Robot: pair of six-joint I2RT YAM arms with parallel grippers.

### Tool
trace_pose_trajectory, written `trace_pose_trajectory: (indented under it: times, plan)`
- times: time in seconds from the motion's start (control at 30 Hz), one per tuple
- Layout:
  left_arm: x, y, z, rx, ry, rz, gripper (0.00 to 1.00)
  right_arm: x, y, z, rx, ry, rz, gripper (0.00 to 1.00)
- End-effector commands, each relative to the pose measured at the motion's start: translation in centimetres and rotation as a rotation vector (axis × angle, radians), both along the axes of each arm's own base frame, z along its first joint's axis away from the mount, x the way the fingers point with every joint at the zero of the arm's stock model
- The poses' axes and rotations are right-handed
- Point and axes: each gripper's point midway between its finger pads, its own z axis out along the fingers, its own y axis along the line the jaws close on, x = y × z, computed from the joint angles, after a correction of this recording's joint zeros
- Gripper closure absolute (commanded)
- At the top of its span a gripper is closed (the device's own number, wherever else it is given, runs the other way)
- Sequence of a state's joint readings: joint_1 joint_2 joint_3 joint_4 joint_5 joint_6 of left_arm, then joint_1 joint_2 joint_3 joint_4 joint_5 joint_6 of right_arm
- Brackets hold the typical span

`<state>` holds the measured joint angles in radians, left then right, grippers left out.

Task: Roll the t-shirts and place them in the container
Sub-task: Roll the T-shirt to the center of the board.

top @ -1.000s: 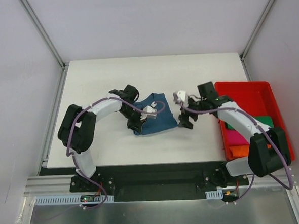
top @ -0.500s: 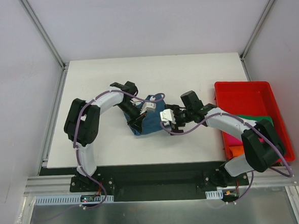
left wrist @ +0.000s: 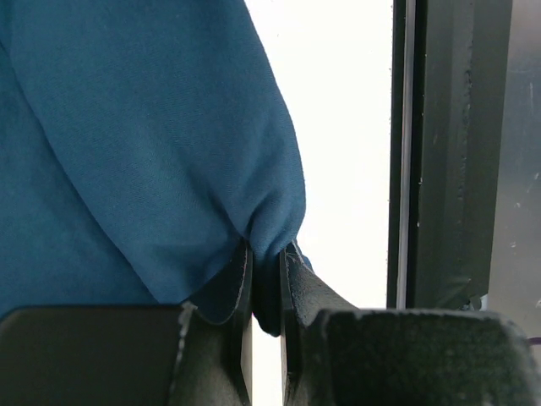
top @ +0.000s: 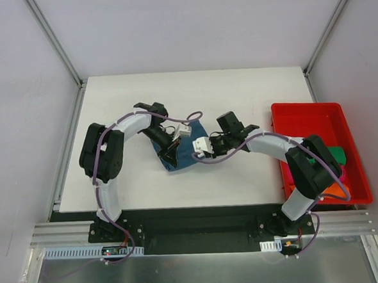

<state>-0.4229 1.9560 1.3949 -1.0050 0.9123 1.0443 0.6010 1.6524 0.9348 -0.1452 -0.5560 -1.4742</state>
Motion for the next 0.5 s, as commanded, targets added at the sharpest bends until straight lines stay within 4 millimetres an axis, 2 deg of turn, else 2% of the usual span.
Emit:
trace_pose_trajectory:
  times: [0.0,0.03,0.1,0.13,0.2,0.23,0.3,0.33,0.47]
  plan:
    - [-2.0,0.6,1.6,-0.023,0.096,0.028,1.00,-1.0,-0.5,1.6,-0.052,0.068,0.041,0.77]
    - [-2.4,0.8,1.6,-0.009,0.123,0.040,1.00,-1.9,-0.7,2.0,-0.060,0.089,0.080,0.80]
    - [-3.1,1.0,2.2,-0.001,0.160,0.063,1.00,-4.9,-2.4,2.7,-0.139,0.222,0.138,0.81]
    - [-3.7,1.3,2.0,0.013,0.183,0.070,1.00,-7.3,-3.9,2.9,-0.189,0.321,0.168,0.84]
    - [-4.4,1.7,2.0,0.042,0.208,0.089,1.00,-8.6,-5.0,3.8,-0.223,0.388,0.182,0.85]
    - [-4.8,2.0,1.7,0.063,0.225,0.097,1.00,-10.8,-6.5,4.0,-0.281,0.487,0.198,0.85]
    - [-5.1,2.1,1.7,0.097,0.282,0.125,1.00,-11.8,-7.5,4.7,-0.318,0.547,0.219,0.85]
    - [-5.2,2.0,1.8,0.097,0.303,0.131,1.00,-13.2,-8.4,4.9,-0.362,0.636,0.221,0.86]
    - [-5.6,1.8,1.9,0.118,0.396,0.154,1.00,-14.2,-8.7,5.1,-0.402,0.788,0.186,0.86]
